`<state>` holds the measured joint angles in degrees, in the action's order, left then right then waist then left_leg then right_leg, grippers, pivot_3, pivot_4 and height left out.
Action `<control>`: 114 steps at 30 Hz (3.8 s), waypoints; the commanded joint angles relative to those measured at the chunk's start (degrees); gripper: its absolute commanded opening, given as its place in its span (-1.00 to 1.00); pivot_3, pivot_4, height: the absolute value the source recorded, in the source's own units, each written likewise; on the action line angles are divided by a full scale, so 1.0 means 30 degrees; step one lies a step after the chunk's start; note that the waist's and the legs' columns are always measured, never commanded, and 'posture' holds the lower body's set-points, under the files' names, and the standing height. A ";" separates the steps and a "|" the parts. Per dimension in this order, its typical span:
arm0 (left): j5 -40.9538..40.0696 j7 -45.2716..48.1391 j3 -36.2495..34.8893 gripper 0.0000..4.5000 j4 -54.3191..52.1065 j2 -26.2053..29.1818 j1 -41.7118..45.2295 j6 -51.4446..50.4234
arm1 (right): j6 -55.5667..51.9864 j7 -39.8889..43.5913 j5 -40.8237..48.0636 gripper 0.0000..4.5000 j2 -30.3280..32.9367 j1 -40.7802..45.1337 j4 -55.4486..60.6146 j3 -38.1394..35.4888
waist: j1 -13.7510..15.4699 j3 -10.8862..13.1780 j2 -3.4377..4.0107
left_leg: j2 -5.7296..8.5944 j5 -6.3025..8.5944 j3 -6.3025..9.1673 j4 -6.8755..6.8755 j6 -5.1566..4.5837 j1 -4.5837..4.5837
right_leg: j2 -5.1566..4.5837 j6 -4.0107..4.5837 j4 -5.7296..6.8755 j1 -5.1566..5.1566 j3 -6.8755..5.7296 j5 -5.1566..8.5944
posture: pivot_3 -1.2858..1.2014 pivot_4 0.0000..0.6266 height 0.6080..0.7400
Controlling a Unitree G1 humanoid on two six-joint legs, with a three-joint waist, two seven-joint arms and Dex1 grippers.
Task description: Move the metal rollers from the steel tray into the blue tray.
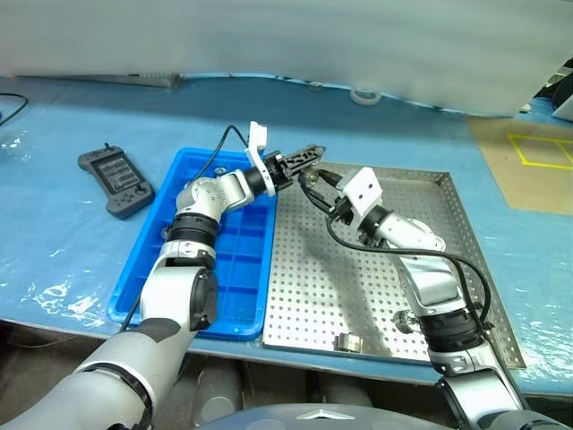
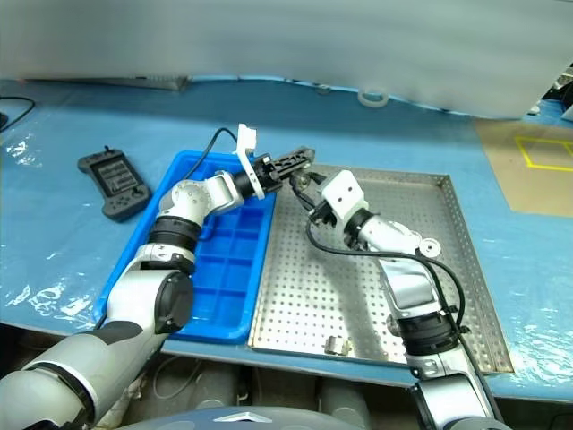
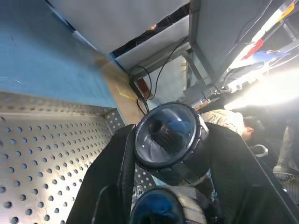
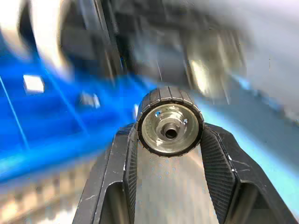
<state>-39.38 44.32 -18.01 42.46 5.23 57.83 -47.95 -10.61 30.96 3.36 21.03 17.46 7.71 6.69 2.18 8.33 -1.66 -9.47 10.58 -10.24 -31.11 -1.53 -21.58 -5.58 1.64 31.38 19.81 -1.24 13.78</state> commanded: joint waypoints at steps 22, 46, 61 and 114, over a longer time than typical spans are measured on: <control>0.1746 0.6693 0.4535 -0.16 -1.3775 0.8528 -0.6968 0.3432 | -0.1039 -0.0680 -0.0249 -0.30 0.1665 -0.4218 0.3846 -0.1320 | -0.1176 0.0023 0.0071 | -0.0045 0.0045 -0.0053 0.0028 0.0052 0.0074 | 0.0056 0.0059 -0.0068 -0.0037 0.0043 0.0036 | -0.27 -0.52 1.00; 0.2424 0.8299 0.4677 -0.16 -1.6081 1.1815 -1.0703 0.6002 | -0.1212 0.0905 0.1123 0.88 0.1670 -0.4825 0.0868 -0.1877 | -0.0776 0.0010 0.0075 | -0.0064 0.0006 -0.0051 0.0102 0.0155 0.0217 | 0.0071 0.0070 -0.0042 -0.0100 0.0041 0.0038 | -0.10 -0.52 1.00; 0.4668 0.8525 0.3062 -0.16 -1.4193 1.4728 -1.3409 0.9788 | -0.5787 0.1098 0.4963 0.88 0.2156 -0.2884 0.6642 -0.2438 | -0.0410 -0.0029 0.0020 | -0.0099 -0.0020 -0.0044 0.0153 0.0198 0.0275 | 0.0120 0.0066 0.0013 -0.0069 0.0039 0.0039 | -0.02 -0.52 1.00; 0.5167 0.4874 0.3741 0.70 -1.6508 1.4301 -1.5715 0.5768 | -0.2382 0.1347 0.2181 0.90 0.1251 -0.1157 0.2458 -0.0015 | 0.0586 -0.0110 -0.0070 | -0.0110 -0.0171 -0.0007 0.0221 0.0451 0.0282 | 0.0153 0.0053 0.0138 0.0019 0.0042 0.0036 | 0.02 -0.52 1.00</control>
<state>-24.16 58.86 -6.11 -7.15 47.60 10.19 -32.27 -17.97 35.32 9.93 24.77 13.17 12.94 7.42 3.93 8.00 -1.87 -9.79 10.07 -10.26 -30.45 -0.18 -20.71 -5.13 1.79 31.78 19.85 -1.09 13.89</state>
